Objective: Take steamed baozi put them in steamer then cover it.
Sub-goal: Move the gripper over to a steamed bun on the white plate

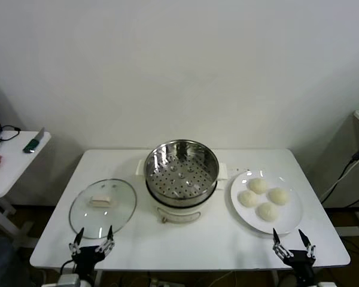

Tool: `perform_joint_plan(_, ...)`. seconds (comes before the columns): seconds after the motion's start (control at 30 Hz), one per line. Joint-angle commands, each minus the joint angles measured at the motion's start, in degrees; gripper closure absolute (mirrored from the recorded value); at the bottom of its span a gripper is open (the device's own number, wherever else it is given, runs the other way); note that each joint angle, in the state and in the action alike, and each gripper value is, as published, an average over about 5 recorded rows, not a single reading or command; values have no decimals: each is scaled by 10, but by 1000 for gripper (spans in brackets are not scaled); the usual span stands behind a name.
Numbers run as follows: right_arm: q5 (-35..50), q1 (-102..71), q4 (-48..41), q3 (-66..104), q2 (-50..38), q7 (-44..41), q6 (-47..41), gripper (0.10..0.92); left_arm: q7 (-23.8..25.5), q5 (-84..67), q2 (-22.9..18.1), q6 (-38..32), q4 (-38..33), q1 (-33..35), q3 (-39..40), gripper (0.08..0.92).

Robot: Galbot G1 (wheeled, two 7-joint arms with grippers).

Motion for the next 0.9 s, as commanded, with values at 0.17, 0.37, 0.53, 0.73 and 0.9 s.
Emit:
perform_joint_plan(0.17,-15,96,22,7,-75,17,-141,203,0,0,1,0,-6,2,7,177)
perform_joint_plan(0.37,-28,208,-28,-28,-180,2,-181,203,1,0,6,-1,-9,2,9,177)
perform_joint_plan(0.53,-29,295,-87,-86,-278,-28,-196,203,2,0,10,-2,-10,1,9,177)
perform_joint_plan(0.73,-57,386,-144,-182,-405,-123,-194,203,2,1,11,-4,-6,0,8,177)
perform_joint_plan(0.9,-83,492,-182,-298,-503,-236,-188,203,3,2,10,-6,-6,-1,12,177)
